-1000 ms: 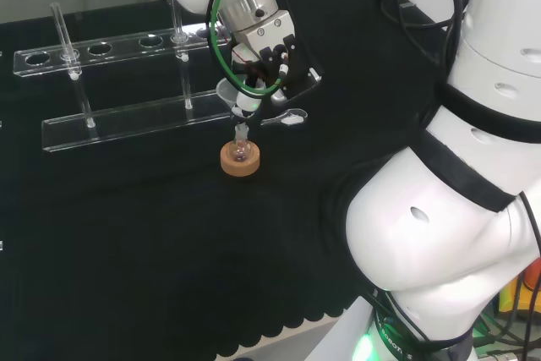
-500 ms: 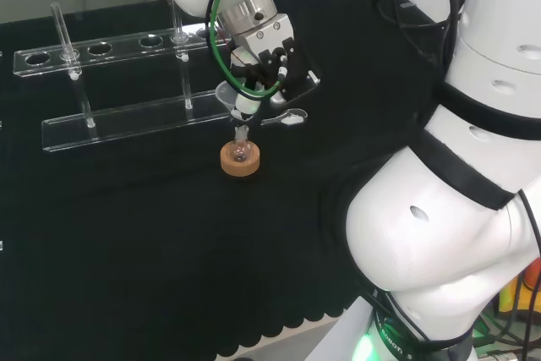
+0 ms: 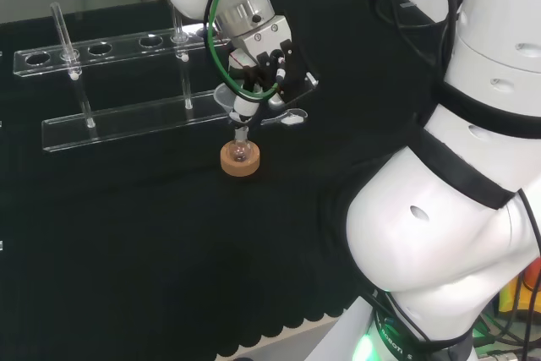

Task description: Place the funnel on the round-bottom flask.

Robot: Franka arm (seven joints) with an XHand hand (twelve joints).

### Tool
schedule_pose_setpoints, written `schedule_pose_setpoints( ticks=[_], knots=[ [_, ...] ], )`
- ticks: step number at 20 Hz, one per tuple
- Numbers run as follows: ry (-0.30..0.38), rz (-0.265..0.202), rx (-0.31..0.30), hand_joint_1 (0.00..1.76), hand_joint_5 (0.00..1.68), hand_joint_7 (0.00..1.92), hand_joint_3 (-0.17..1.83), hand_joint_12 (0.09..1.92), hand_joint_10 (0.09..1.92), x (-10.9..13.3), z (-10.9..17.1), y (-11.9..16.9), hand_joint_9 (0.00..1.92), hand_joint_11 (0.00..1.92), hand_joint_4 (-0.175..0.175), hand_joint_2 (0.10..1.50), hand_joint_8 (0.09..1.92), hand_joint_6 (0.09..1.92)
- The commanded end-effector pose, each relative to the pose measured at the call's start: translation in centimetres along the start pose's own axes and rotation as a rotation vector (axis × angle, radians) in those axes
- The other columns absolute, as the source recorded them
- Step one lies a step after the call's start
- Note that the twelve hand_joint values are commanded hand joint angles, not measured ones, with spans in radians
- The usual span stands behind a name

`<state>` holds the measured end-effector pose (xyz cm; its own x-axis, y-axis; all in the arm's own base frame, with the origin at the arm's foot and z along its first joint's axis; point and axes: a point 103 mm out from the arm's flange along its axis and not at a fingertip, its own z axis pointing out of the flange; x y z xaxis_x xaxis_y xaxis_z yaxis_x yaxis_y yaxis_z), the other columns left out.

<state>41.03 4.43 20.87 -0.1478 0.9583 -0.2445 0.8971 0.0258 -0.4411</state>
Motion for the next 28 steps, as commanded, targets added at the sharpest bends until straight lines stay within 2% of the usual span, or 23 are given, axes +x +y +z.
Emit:
schedule_pose_setpoints(
  ticks=[1, 15, 22, 28],
  knots=[
    [-0.002, -0.009, 0.000, 0.78, 0.52, 0.63, 0.65, 1.31, 0.56, 0.6, 0.0, 0.1, 0.75, 0.37, -0.034, 0.68, 0.77, 0.29],
    [-0.016, -0.009, 0.010, 0.78, 0.52, 0.62, 0.65, 1.31, 0.57, 1.0, 0.4, 0.4, 0.74, 0.37, -0.034, 0.68, 0.77, 0.30],
    [-0.017, -0.009, 0.023, 0.78, 0.44, 0.53, 0.65, 1.31, 0.57, 1.1, 0.7, 0.4, 0.70, 0.35, -0.039, 0.68, 0.77, 0.27],
    [0.008, -0.016, 0.021, 0.74, 0.29, 0.24, 0.66, 1.34, 0.63, 0.5, 1.1, 0.5, 0.54, 0.32, -0.042, 0.65, 0.74, 0.10]
  ],
)
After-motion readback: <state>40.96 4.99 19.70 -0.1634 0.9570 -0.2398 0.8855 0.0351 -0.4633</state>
